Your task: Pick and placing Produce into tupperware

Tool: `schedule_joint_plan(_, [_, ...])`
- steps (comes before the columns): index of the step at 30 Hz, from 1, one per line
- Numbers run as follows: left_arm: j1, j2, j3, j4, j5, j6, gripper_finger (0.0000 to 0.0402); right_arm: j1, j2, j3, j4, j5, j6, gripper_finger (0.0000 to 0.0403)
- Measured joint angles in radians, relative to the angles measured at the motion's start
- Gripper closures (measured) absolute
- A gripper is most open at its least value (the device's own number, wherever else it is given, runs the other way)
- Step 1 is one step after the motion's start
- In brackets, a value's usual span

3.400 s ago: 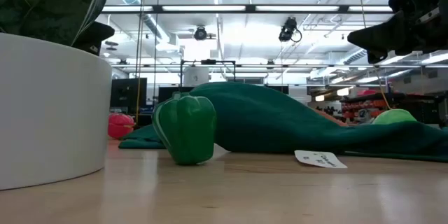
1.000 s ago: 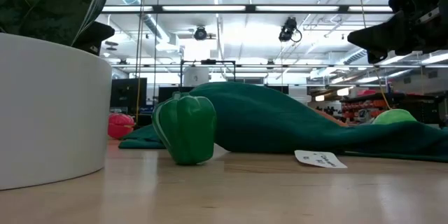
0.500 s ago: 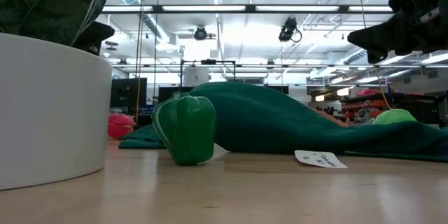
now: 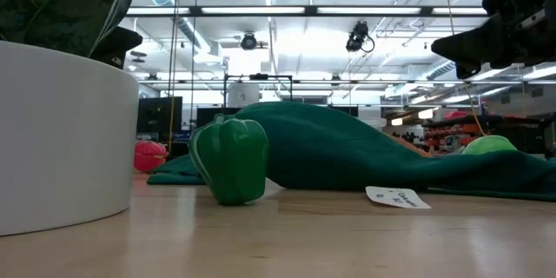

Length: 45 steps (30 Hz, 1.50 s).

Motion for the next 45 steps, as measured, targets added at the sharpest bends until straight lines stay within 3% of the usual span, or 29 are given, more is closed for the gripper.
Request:
schedule_joint_plan(12, [0.0, 0.0, 0.0, 0.0, 0.0, -0.057, 0.0373, 0.0, 0.0, 0.0, 0.0, 0.0, 0.0, 0.0403])
schedule_joint_plan(29, [0.0, 0.0, 0.0, 0.0, -0.001, -0.001, 0.0371, 0.0, 0.0, 0.0, 0.0, 0.0, 0.0, 0.0403])
schedule_joint_plan(45, [0.0, 0.0, 0.0, 0.001, -0.001, -0.1, 0.037, 0.0, 0.0, 0.0, 0.003, 0.017, 0.0, 0.0403])
